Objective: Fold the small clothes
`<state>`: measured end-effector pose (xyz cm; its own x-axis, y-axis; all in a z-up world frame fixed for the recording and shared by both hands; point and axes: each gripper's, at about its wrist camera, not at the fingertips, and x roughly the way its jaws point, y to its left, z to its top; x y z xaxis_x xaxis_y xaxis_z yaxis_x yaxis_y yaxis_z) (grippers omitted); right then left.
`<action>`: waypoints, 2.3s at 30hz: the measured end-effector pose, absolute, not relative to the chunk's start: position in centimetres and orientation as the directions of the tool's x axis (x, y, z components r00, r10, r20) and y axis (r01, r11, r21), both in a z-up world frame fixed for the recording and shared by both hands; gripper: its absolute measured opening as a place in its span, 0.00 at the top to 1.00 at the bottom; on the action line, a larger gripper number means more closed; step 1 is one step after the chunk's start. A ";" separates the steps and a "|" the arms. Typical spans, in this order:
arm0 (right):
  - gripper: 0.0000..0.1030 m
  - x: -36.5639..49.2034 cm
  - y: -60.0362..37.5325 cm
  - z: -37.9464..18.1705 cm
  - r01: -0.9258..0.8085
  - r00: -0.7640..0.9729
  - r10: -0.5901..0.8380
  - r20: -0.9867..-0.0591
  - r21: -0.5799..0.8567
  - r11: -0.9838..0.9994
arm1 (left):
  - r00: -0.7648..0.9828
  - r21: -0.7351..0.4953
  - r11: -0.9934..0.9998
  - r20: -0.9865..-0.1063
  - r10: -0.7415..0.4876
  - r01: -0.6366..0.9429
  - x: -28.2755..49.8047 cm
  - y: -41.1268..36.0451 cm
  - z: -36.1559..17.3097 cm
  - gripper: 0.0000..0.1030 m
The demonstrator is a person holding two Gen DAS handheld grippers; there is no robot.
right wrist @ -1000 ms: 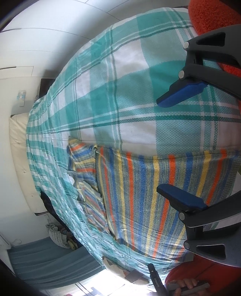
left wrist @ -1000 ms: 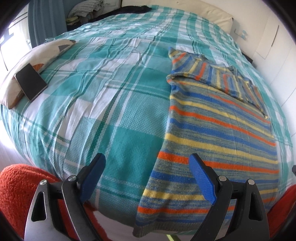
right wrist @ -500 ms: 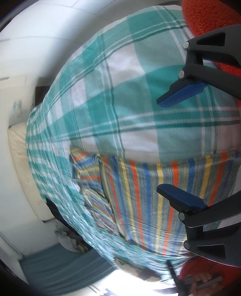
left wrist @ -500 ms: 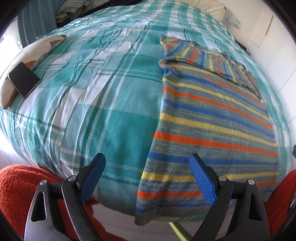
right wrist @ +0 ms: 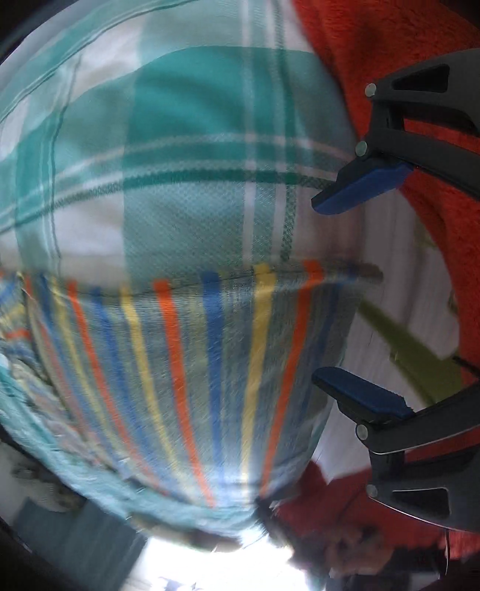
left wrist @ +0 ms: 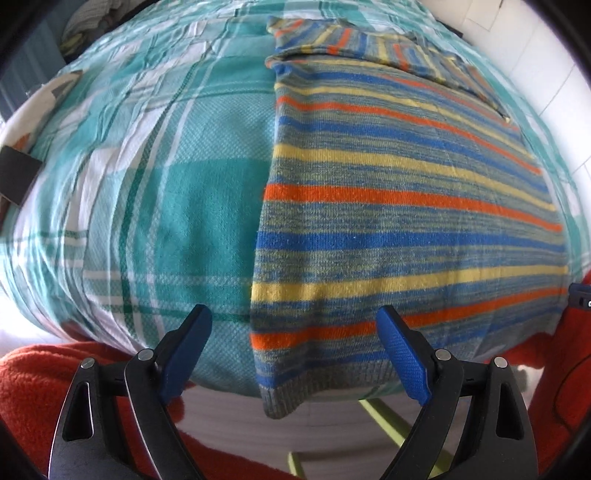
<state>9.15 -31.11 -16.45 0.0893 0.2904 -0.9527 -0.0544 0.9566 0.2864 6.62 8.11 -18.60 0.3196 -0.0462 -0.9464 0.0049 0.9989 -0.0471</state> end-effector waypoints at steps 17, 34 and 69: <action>0.25 9.6 -27.5 -20.7 -0.168 -0.119 0.216 -0.969 0.234 0.958 | 0.108 -0.003 0.995 -0.994 -0.014 0.103 5.6 6.2 -21.6 0.52; 0.94 11.8 -32.1 -13.4 -0.115 -0.014 0.482 -0.876 0.480 0.869 | 0.122 -0.253 0.966 -0.959 -0.257 0.054 7.4 9.0 -15.4 0.96; 0.68 43.1 -35.0 -11.2 -0.197 0.480 0.492 -0.727 0.457 0.868 | 0.407 -0.284 0.959 -0.875 -0.263 0.009 36.1 13.6 -13.7 0.37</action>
